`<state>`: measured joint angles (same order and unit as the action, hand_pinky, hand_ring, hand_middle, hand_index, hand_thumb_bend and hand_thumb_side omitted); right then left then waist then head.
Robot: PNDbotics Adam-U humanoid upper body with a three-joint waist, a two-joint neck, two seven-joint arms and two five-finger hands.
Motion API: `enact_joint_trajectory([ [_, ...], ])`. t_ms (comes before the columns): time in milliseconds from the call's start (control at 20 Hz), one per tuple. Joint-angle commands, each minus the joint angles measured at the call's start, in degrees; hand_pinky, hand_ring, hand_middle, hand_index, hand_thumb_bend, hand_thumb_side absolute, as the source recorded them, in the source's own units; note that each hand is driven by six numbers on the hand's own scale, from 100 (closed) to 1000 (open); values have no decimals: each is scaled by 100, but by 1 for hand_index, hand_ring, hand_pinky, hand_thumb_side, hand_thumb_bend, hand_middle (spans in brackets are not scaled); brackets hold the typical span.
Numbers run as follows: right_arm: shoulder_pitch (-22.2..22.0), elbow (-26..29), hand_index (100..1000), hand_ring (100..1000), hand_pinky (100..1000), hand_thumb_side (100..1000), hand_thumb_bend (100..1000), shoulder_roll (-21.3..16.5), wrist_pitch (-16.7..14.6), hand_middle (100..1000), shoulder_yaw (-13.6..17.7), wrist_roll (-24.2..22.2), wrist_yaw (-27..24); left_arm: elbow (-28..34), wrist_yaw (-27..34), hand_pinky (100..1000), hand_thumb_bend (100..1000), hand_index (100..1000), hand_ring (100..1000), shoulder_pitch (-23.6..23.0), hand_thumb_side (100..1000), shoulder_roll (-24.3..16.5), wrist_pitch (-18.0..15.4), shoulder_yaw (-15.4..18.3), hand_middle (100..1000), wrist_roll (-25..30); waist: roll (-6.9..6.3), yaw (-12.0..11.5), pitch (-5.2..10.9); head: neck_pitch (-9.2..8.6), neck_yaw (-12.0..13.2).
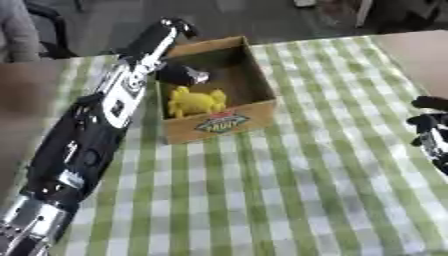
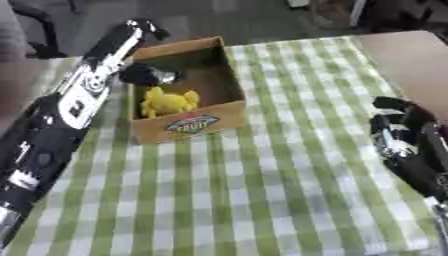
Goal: Pick up objects on the table and place them in the box.
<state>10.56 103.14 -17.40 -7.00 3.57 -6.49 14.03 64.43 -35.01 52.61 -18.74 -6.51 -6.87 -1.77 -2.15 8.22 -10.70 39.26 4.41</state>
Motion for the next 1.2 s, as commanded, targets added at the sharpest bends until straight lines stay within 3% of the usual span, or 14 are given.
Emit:
enact_joint_trajectory([
  [50,31,61,858,712,491,631,100,-49,3,787,78,48,-40,814,1192,696,476,745,940,-216,466,-407,102,111,600,-402,41,-62,73,-25,-57],
  [300,13,75,858,713,492,619,100,-37,3,787,126,91,-56,2310,2831,676,357,732,931,-1381,480,-934,305,252,578,-900,78,-281,83,-15,-145],
  [600,9,89,856,711,488,605,100,-30,4,787,157,127,-162,3657,3610,660,278,725,925,-2806,441,-1099,399,583,562,-1254,100,-436,68,-14,-189],
  [900,13,108,845,703,482,594,100,-17,-6,784,159,125,-348,3883,3729,652,206,715,926,-3698,433,-669,375,807,544,-1482,111,-524,58,4,-211],
  [1200,-1,114,840,696,476,596,100,-11,9,780,161,153,-473,3735,3753,648,140,712,924,-4017,390,-185,262,932,539,-1667,121,-592,62,40,-190],
])
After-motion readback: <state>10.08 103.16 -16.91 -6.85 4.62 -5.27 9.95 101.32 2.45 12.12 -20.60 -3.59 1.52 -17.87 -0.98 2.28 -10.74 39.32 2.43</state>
